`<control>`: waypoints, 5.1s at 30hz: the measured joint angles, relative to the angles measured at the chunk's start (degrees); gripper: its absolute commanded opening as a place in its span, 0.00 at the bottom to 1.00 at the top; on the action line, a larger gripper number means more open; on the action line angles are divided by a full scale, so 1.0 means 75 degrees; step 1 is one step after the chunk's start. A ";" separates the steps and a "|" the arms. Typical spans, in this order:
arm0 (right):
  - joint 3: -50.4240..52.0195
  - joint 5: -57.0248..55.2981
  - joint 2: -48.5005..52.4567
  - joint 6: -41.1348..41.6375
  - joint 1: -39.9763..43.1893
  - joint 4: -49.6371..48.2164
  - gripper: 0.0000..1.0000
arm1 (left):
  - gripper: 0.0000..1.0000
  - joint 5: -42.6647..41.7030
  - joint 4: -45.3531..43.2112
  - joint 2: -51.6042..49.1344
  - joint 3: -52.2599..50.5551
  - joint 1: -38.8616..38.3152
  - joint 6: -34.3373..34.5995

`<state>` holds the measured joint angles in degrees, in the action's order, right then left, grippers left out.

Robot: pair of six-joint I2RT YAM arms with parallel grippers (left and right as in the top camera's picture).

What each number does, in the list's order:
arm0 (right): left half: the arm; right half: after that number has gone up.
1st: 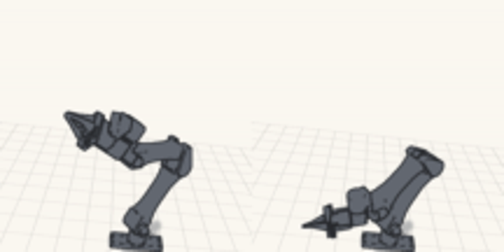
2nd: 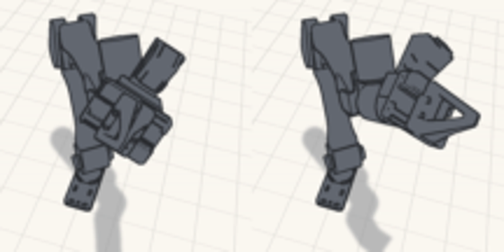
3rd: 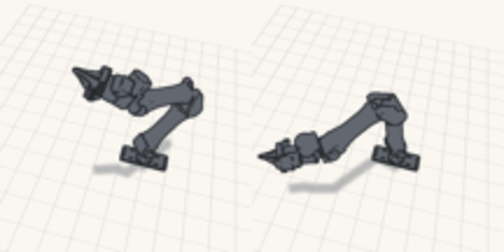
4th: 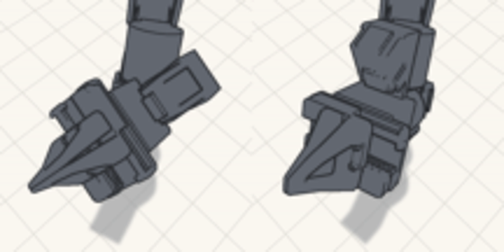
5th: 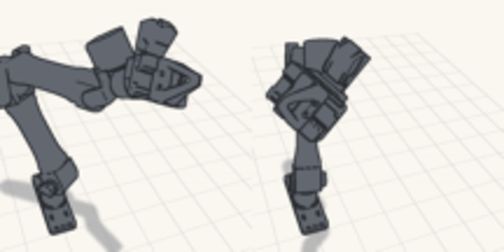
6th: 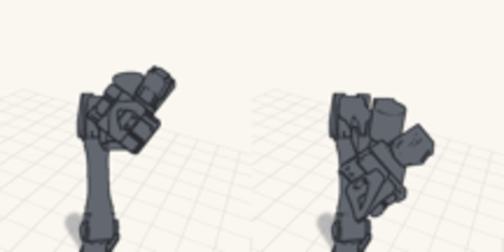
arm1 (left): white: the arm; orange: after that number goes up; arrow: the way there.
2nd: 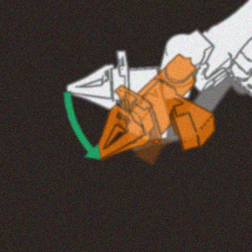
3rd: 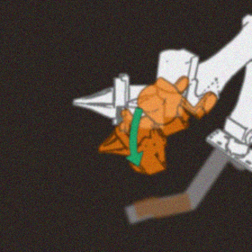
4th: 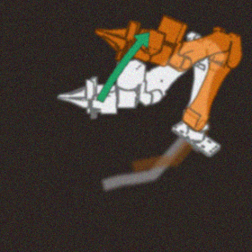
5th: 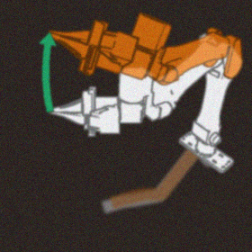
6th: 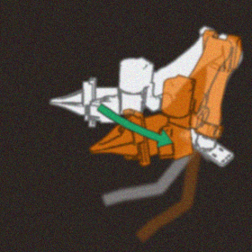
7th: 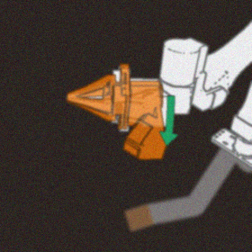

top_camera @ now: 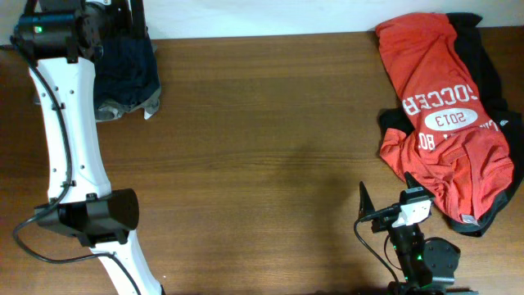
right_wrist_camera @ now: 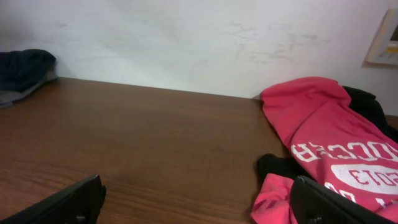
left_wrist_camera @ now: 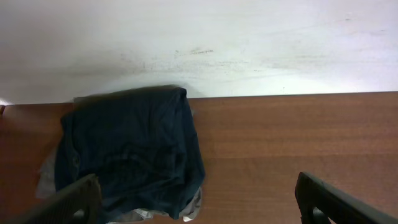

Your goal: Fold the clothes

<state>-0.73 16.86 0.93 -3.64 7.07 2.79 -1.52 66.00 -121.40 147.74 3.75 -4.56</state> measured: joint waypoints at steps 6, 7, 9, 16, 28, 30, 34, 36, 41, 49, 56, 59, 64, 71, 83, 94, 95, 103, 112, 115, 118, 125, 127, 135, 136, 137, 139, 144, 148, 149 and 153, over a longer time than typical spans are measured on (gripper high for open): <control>0.0000 0.0029 -0.0012 0.0000 0.0000 -0.0006 0.99 | 0.99 0.0000 0.0003 0.0000 0.0000 0.0000 0.0003; 0.0000 0.0029 -0.0012 -0.0003 0.0000 -0.0006 0.99 | 0.99 0.0000 0.0003 0.0000 0.0000 0.0000 0.0003; 0.0000 0.0029 -0.0012 0.0000 -0.0006 -0.0006 0.99 | 0.99 0.0000 0.0003 0.0000 0.0000 0.0000 0.0003; 0.0000 0.0032 -0.0012 -0.0003 -0.0009 -0.0006 0.99 | 0.99 0.0000 0.0003 0.0000 0.0000 0.0000 0.0003; 0.0000 0.0032 -0.0012 -0.0006 -0.0009 -0.0006 0.99 | 0.99 0.0000 0.0003 0.0000 0.0000 0.0000 0.0000; 0.0000 0.0032 -0.0012 -0.0006 -0.0009 -0.0006 0.99 | 0.99 0.0000 0.0015 0.0000 0.0000 0.0009 0.0003; 0.0000 0.0032 -0.0012 0.0000 -0.0009 -0.0006 0.99 | 0.99 0.0000 0.0440 0.0041 0.0000 0.0023 0.0000; 0.0000 0.0032 -0.0012 -0.0003 -0.0009 -0.0006 0.99 | 0.99 0.0000 0.0673 0.0160 -0.0041 0.0023 0.0000; 0.0000 0.0029 -0.0012 -0.0006 -0.0009 -0.0006 0.99 | 0.99 -0.0256 0.0557 0.1352 -0.0382 0.0023 0.0000; 0.0000 0.0035 -0.0015 0.0000 -0.0009 -0.0006 0.99 | 0.99 -0.0548 -0.2503 0.5627 -0.4237 0.0015 -0.0003; 0.0000 0.0061 -0.0020 0.0000 -0.0017 -0.0009 0.99 | 0.99 -0.0790 -0.4852 0.8682 -0.9256 0.0015 -0.0026; 0.0000 0.0079 -0.0026 -0.0003 -0.0020 -0.0012 0.99 | 0.99 -0.1052 -0.5520 0.9617 -1.1328 0.0015 -0.0029; 0.0000 0.0085 -0.0026 0.0000 -0.0023 -0.0009 0.99 | 0.99 -0.1451 -0.6784 1.1293 -1.4131 0.0015 -0.0029; 0.0000 0.0085 -0.0032 -0.0003 -0.0029 -0.0009 0.99 | 0.99 -0.1754 -0.9008 1.3135 -1.7191 -0.0172 -0.0020; 0.0000 0.0087 -0.0032 0.0000 -0.0029 -0.0009 0.99 | 0.99 -0.1766 -0.9378 1.4892 -1.9546 -0.0251 -0.0023; 0.0000 0.0085 -0.0032 -0.0003 -0.0029 -0.0009 0.99 | 0.99 -0.1542 -0.8338 1.5699 -1.9581 -0.0350 -0.0023; 0.0000 0.0085 -0.0032 -0.0003 -0.0029 -0.0009 0.99 | 0.99 -0.1539 -0.8338 1.5743 -1.9581 -0.0350 -0.0023; 0.0000 0.0085 -0.0032 -0.0006 -0.0029 -0.0009 0.99 | 0.99 -0.1539 -0.8338 1.6066 -1.9581 -0.0350 -0.0023; 0.0000 0.0085 -0.0032 -0.0006 -0.0029 -0.0009 0.99 | 0.99 -0.1539 -0.8338 1.6069 -1.9581 -0.0350 -0.0023; 0.0000 0.0085 -0.0032 0.0000 -0.0029 -0.0009 0.99 | 0.99 -0.1539 -0.8338 1.6069 -1.9581 -0.0350 -0.0023; 0.0000 0.0087 -0.0032 -0.0003 -0.0029 -0.0009 0.99 | 0.99 -0.1539 -0.8338 1.6066 -1.9581 -0.0350 -0.0023; 0.0000 0.0085 -0.0032 0.0000 -0.0029 -0.0009 0.99 | 0.99 -0.1539 -0.8338 1.6066 -1.9581 -0.0350 -0.0023; 0.0000 0.0085 -0.0032 0.0000 -0.0029 -0.0009 0.99 | 0.99 -0.1539 -0.8338 1.6069 -1.9581 -0.0350 -0.0023; 0.0000 0.0085 -0.0032 0.0000 -0.0029 -0.0009 0.99 | 0.99 -0.1539 -0.8338 1.6069 -1.9581 -0.0350 -0.0023; 0.0000 0.0085 -0.0032 0.0000 -0.0029 -0.0009 0.99 | 0.99 -0.1539 -0.8338 1.6069 -1.9581 -0.0350 -0.0023; 0.0000 0.0085 -0.0032 0.0000 -0.0029 -0.0009 0.99 | 0.99 -0.1539 -0.8338 1.6069 -1.9581 -0.0350 -0.0023; 0.0000 0.0087 -0.0032 -0.0003 -0.0029 -0.0009 0.99 | 0.99 -0.1539 -0.8338 1.6069 -1.9581 -0.0350 -0.0023; 0.0000 0.0085 -0.0032 -0.0003 -0.0029 -0.0009 0.99 | 0.99 -0.1539 -0.8338 1.6069 -1.9581 -0.0350 -0.0023; 0.0000 0.0087 -0.0032 -0.0006 -0.0029 -0.0009 0.99 | 0.99 -0.1539 -0.8338 1.6069 -1.9581 -0.0350 -0.0023; 0.0000 0.0085 -0.0032 0.0003 -0.0029 -0.0009 0.99 | 0.99 -0.1539 -0.8338 1.6069 -1.9581 -0.0350 -0.0023; 0.0000 0.0085 -0.0032 0.0000 -0.0029 -0.0009 0.99 | 0.99 -0.1539 -0.8338 1.6066 -1.9581 -0.0350 -0.0023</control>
<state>-0.73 17.50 0.69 -3.64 6.85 2.72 -13.06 3.46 -0.91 0.89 1.13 -4.73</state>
